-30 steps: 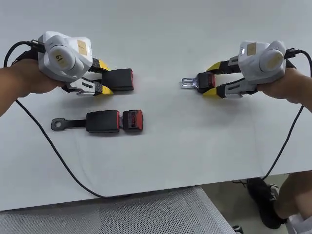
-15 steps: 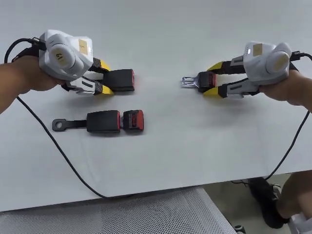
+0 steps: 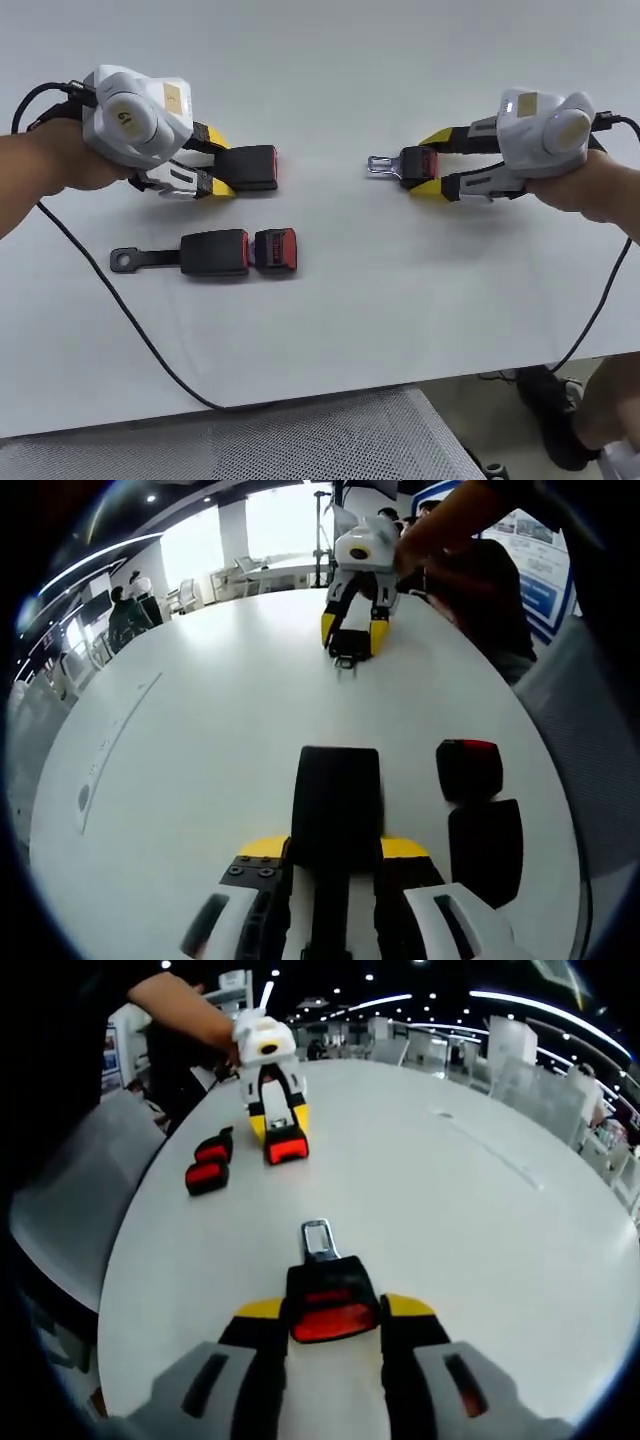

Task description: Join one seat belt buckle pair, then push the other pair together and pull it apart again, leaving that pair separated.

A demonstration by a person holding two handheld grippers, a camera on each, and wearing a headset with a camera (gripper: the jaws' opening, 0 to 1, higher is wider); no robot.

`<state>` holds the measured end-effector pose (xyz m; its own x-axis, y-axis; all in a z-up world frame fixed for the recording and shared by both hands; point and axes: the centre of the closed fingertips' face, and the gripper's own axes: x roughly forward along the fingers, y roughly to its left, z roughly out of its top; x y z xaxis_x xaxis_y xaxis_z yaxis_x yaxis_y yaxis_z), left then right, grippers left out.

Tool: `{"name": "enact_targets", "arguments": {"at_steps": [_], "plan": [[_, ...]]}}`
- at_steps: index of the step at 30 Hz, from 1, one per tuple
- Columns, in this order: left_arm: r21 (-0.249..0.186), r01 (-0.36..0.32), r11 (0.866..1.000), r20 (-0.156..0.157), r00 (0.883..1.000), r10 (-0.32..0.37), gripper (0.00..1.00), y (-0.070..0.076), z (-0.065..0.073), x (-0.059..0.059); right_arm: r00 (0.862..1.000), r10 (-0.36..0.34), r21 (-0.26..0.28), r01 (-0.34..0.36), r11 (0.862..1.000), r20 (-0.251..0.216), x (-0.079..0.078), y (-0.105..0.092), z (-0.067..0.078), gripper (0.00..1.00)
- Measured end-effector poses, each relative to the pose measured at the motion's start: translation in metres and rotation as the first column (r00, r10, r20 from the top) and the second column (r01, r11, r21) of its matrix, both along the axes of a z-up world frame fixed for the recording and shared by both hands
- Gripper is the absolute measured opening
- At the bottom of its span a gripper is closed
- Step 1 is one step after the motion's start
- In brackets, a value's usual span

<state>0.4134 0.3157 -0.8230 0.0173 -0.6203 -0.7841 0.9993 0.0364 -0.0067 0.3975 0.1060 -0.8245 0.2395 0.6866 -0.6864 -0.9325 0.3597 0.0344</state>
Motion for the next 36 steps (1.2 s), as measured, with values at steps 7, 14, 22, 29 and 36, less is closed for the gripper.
{"name": "enact_targets", "arguments": {"at_steps": [7,14,22,29,36], "plan": [[0.0,-0.005,1.0,-0.003,1.0,0.005,0.33,0.0,-0.001,0.0,1.0,0.012,0.02,-0.012,1.0,0.009,0.004,0.019,0.001,0.36],[-0.001,-0.006,1.0,-0.002,1.0,0.006,0.33,-0.002,-0.001,-0.001,1.0,0.026,0.033,-0.027,0.999,0.01,0.007,0.038,0.001,0.36],[0.002,-0.007,1.0,-0.003,1.0,0.007,0.33,-0.002,-0.002,-0.002,0.999,0.04,0.045,-0.04,0.998,0.01,0.012,0.058,0.001,0.36],[0.007,-0.007,1.0,-0.002,1.0,0.007,0.33,-0.003,-0.001,-0.003,0.998,0.053,0.053,-0.054,0.997,0.015,0.012,0.079,0.002,0.36],[0.013,-0.009,1.0,-0.003,1.0,0.009,0.33,-0.003,-0.001,-0.004,0.998,0.059,0.059,-0.06,0.996,0.017,0.011,0.094,0.004,0.36]]}}
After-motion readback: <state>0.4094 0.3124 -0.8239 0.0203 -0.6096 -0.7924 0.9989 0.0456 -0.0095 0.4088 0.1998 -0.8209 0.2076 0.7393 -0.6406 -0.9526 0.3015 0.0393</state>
